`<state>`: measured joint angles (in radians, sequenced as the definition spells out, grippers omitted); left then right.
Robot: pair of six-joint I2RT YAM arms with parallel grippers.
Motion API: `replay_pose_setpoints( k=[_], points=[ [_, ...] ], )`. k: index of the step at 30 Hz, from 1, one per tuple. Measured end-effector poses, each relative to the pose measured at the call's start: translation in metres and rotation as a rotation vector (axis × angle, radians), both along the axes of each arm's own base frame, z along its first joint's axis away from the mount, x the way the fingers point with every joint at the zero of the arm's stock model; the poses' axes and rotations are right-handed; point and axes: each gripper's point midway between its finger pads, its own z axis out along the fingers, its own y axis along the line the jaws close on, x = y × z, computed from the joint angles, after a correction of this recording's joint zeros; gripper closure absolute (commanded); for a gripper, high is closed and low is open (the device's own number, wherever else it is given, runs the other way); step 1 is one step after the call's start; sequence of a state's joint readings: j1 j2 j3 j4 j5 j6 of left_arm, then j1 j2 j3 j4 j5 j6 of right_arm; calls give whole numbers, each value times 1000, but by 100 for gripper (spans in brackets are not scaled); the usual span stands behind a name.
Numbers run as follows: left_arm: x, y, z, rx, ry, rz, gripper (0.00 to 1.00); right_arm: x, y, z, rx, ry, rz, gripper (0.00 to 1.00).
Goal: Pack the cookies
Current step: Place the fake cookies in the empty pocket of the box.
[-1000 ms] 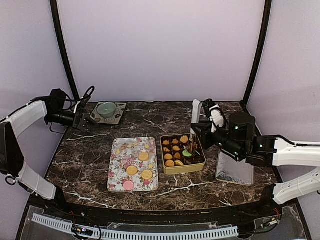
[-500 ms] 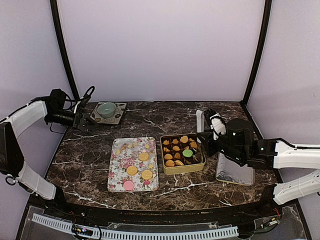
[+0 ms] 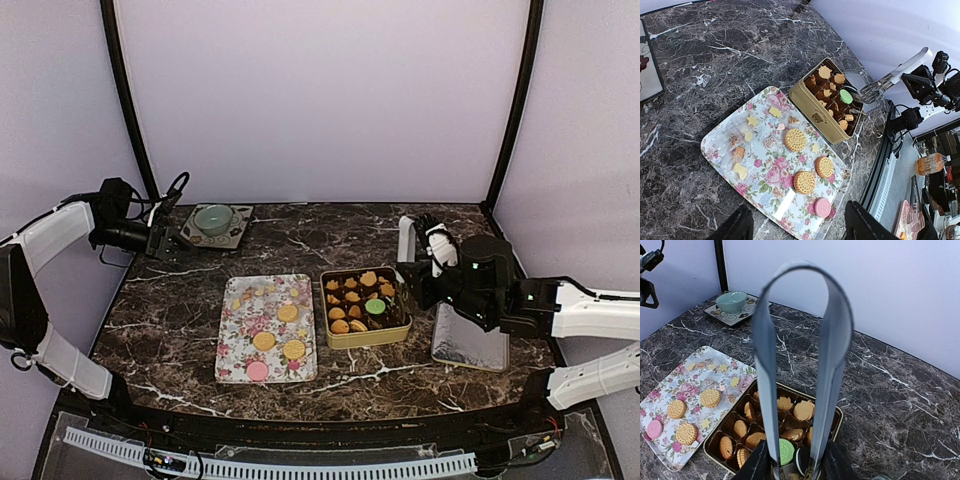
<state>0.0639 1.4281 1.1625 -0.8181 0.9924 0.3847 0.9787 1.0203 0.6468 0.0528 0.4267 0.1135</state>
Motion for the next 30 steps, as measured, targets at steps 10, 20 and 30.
replay_pose_setpoints(
  k=[10, 20, 30],
  points=[
    [0, -1, 1, -5, 0, -2, 35, 2, -2, 0, 4, 2, -9, 85],
    [0, -1, 1, -6, 0, -3, 35, 5, -5, -12, 2, 25, -21, 90],
    [0, -1, 1, -7, 0, -3, 36, -2, 2, -16, 16, 56, 33, 72]
  ],
)
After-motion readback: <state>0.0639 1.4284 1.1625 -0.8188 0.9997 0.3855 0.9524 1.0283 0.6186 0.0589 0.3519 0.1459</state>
